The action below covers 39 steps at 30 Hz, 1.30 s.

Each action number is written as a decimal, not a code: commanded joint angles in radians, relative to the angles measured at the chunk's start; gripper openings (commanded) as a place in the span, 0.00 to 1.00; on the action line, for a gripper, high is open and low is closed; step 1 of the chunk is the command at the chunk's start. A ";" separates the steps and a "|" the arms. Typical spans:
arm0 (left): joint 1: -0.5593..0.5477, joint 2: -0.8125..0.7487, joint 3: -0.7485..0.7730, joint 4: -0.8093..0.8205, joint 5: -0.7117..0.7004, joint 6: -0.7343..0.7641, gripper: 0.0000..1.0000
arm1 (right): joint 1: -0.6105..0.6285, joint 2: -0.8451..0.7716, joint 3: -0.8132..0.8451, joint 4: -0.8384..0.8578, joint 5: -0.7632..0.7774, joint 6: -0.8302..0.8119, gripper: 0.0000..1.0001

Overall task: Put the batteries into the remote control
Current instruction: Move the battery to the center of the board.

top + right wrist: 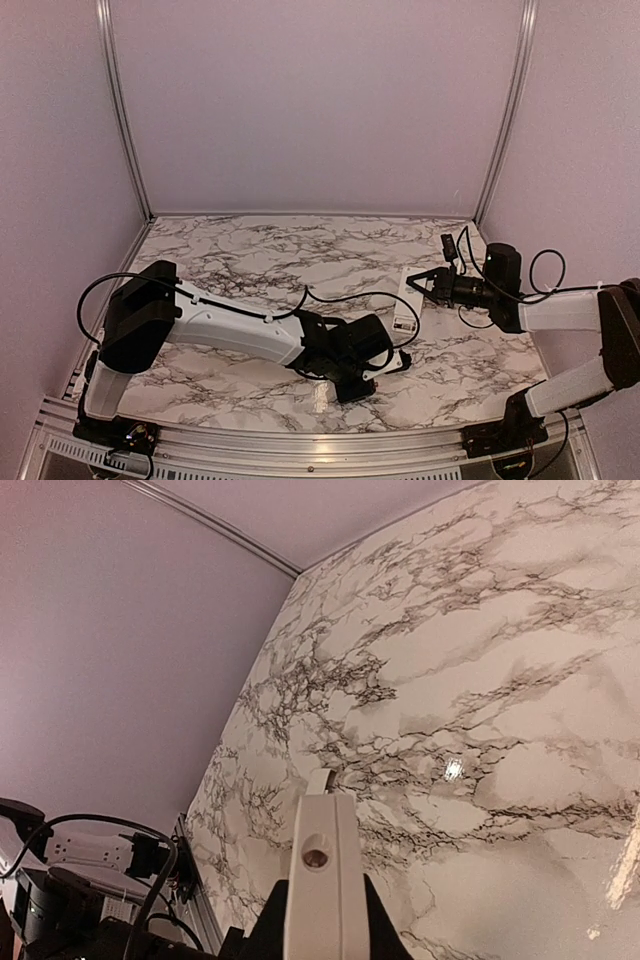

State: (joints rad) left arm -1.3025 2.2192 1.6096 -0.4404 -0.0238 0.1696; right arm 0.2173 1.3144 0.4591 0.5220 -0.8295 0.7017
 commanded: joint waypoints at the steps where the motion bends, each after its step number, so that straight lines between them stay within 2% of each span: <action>1: 0.049 -0.101 -0.143 0.017 -0.036 -0.178 0.00 | -0.012 0.001 0.015 0.013 -0.010 -0.009 0.00; 6: 0.123 -0.334 -0.361 0.225 -0.054 -0.478 0.00 | -0.013 0.019 0.025 0.032 -0.017 -0.003 0.00; 10: 0.134 -0.491 -0.513 0.323 -0.296 -0.779 0.00 | -0.013 0.025 0.034 0.032 -0.023 -0.005 0.00; 13: 0.140 -0.522 -0.526 0.239 -0.448 -1.055 0.00 | -0.012 0.027 0.035 0.034 -0.023 -0.005 0.00; 21: 0.193 -0.425 -0.426 -0.031 -0.522 -1.487 0.00 | -0.013 0.026 0.036 0.044 -0.030 0.006 0.00; 24: 0.198 -0.410 -0.429 -0.040 -0.501 -1.577 0.00 | -0.013 0.022 0.036 0.041 -0.031 0.004 0.00; 28: 0.198 -0.411 -0.479 0.038 -0.424 -1.637 0.00 | -0.013 0.022 0.038 0.042 -0.035 0.005 0.00; 29: 0.198 -0.409 -0.517 0.099 -0.379 -1.679 0.00 | -0.013 0.020 0.037 0.044 -0.036 0.006 0.00; 32: 0.199 -0.386 -0.528 0.116 -0.341 -1.722 0.00 | -0.013 0.015 0.035 0.042 -0.036 0.005 0.00; 39: 0.202 -0.323 -0.543 0.262 -0.269 -1.724 0.00 | -0.013 0.011 0.030 0.042 -0.038 0.007 0.00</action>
State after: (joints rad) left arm -1.1023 1.8477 1.0691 -0.2832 -0.3515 -1.5345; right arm 0.2153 1.3334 0.4595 0.5377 -0.8528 0.7055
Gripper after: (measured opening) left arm 0.074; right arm 0.137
